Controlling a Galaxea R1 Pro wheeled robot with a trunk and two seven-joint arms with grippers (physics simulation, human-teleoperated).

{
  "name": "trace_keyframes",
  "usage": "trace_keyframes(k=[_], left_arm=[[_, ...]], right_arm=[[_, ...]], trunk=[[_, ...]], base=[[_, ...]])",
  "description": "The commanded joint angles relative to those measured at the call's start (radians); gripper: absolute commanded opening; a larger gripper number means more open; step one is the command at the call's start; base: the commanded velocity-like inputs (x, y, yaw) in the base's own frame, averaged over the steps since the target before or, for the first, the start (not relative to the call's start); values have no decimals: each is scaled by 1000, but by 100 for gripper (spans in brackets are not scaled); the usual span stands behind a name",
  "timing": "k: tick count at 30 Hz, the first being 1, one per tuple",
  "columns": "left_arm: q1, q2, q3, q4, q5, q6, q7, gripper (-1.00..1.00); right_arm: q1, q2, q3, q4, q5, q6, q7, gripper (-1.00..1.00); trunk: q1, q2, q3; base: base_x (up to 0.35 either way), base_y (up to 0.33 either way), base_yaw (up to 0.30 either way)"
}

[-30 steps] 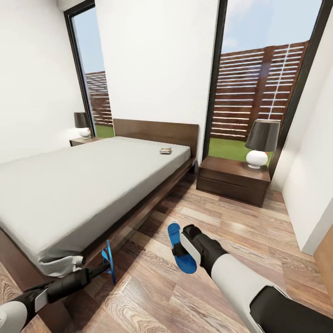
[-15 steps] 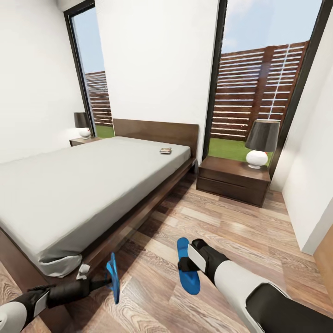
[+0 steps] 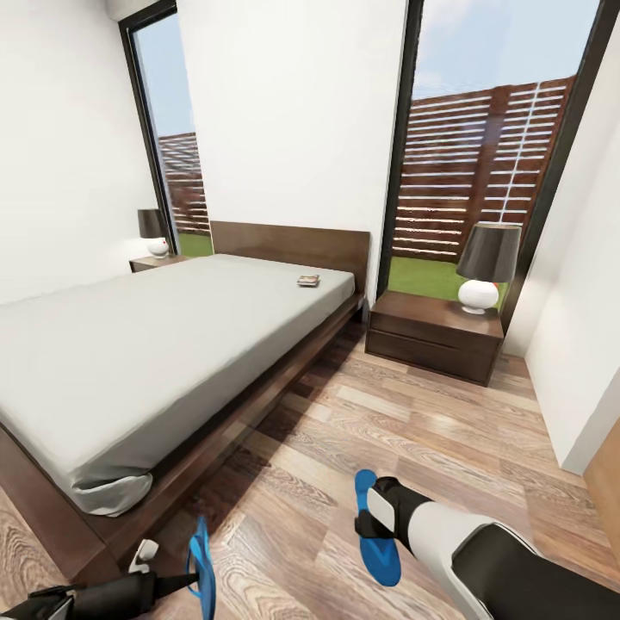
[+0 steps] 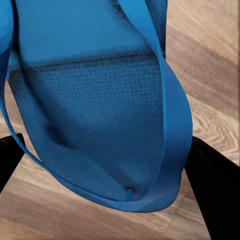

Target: In the bedroom, move the book from the bed onto either nightstand, and place the two sandals side by side next to the bed.

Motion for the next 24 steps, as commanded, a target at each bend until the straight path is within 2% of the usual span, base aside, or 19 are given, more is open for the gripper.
trace_keyframes(k=[1,15,24], left_arm=[[0,-5,6,0,-3,10,-2,-100],[0,-22,9,-2,-2,-4,-1,-100],[0,-27,9,-2,-2,-4,-1,-100]], right_arm=[[-1,1,6,6,-12,-4,-3,-100],[-3,1,14,14,-15,-59,-3,-100],[-3,1,17,14,-13,-80,-2,-100]], trunk=[[0,0,-1],[0,0,-1],[0,0,-2]], base=[[0,0,0],[0,0,3],[0,0,193]])
